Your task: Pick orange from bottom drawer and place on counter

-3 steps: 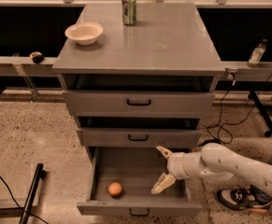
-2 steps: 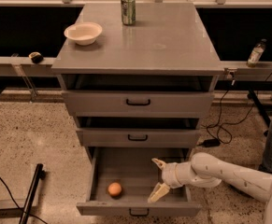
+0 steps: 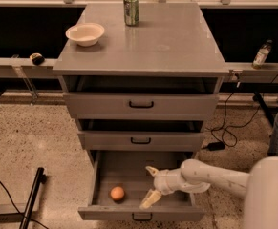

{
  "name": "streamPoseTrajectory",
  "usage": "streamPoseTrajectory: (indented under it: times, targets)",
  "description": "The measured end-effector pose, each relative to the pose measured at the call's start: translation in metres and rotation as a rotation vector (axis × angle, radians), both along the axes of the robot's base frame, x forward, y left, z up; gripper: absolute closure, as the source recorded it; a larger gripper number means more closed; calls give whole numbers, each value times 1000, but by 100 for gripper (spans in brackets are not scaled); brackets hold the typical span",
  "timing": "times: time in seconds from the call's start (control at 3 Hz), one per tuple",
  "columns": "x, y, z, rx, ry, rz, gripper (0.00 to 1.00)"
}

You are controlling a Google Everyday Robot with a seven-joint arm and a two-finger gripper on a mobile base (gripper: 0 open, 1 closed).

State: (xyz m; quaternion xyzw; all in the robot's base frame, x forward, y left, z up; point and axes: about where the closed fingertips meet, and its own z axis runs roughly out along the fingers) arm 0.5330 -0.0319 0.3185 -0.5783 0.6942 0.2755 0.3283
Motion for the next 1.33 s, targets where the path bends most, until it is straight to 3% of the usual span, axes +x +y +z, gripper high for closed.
streamPoseTrajectory:
  times: [0.33,0.67,1.33]
  targets:
    - [5,37,-37,-22,37,1,0]
    - [5,37,-37,-22,37,1,0]
    - [26,87,-60,33,72,61,27]
